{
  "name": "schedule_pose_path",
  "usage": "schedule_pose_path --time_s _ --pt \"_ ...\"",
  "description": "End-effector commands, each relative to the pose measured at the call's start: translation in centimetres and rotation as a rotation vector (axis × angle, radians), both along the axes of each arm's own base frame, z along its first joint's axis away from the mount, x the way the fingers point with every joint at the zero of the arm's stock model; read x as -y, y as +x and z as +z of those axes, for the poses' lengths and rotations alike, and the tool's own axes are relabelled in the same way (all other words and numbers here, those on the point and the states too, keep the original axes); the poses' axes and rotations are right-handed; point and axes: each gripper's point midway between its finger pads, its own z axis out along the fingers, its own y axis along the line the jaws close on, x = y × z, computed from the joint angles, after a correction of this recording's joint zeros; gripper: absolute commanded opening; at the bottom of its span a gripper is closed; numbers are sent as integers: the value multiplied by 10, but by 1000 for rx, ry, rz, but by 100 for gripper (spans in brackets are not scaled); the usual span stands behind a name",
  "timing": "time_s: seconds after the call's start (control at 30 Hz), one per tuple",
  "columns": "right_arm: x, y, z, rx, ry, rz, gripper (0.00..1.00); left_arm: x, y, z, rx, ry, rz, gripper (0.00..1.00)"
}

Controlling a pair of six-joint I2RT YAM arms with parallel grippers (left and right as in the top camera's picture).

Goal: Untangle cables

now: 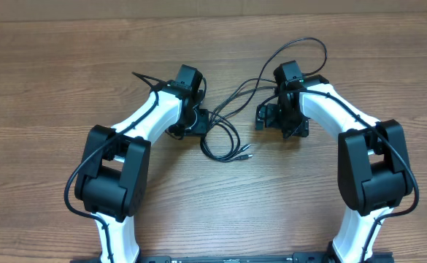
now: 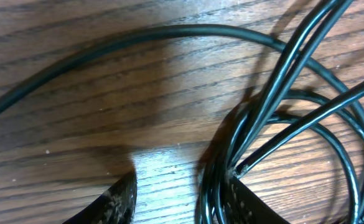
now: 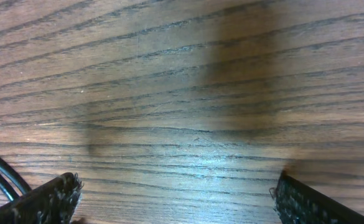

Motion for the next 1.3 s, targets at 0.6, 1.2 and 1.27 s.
schedule_pose_path --time_s 0.6,1.2,1.27 --pt "-73 -52 7 -222 415 200 100 -41 -7 -16 0 238 28 42" --pt "-87 -42 -25 -11 -79 119 100 -39 -20 -39 -87 224 19 43" --pt "-87 -37 -28 24 -117 95 100 -39 -20 -39 -88 224 20 44"
